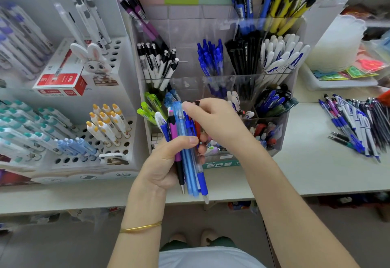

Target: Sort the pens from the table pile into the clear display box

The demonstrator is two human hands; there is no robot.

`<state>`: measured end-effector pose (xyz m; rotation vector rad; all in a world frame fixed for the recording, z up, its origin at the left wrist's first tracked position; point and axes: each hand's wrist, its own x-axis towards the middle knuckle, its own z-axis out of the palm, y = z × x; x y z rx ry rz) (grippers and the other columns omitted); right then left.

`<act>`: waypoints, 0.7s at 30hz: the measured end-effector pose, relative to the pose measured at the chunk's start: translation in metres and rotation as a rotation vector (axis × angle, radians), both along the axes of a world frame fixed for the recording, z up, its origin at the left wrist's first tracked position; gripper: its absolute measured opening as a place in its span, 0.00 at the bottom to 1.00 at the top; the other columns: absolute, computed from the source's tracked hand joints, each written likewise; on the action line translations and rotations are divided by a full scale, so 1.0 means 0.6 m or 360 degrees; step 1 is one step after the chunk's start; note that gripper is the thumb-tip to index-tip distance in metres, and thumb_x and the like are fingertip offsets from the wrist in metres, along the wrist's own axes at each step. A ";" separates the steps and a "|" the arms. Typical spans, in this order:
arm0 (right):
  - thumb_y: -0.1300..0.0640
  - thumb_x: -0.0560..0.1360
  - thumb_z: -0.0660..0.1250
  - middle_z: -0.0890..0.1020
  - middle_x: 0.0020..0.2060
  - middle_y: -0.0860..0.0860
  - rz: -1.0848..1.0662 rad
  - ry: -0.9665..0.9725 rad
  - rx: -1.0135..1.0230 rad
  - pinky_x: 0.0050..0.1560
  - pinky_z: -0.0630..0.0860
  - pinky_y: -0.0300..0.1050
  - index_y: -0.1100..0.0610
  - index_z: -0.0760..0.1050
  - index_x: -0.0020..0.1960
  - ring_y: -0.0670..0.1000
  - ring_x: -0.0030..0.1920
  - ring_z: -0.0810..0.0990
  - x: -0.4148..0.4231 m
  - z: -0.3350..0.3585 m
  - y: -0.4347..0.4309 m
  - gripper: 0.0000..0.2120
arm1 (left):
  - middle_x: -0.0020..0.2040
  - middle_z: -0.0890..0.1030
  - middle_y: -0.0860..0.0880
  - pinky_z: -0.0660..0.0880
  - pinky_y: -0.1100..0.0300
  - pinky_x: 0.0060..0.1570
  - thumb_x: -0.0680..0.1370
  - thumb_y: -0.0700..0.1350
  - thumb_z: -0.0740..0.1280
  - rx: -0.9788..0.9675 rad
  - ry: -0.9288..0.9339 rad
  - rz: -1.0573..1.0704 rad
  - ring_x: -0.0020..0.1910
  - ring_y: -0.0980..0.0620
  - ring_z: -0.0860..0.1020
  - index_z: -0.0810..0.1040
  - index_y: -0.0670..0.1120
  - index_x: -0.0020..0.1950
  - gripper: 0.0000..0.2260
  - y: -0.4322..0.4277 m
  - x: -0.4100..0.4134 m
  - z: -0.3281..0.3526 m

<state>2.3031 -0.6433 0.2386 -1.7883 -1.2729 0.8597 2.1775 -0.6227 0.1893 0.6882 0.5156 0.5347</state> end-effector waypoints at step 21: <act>0.55 0.79 0.60 0.77 0.31 0.58 -0.0485 -0.0106 0.0509 0.39 0.75 0.53 0.63 0.75 0.40 0.56 0.34 0.76 0.010 -0.014 0.007 0.14 | 0.39 0.84 0.40 0.81 0.53 0.32 0.66 0.37 0.67 -0.0222 0.0126 0.0293 0.35 0.45 0.83 0.78 0.36 0.50 0.13 -0.007 0.020 0.028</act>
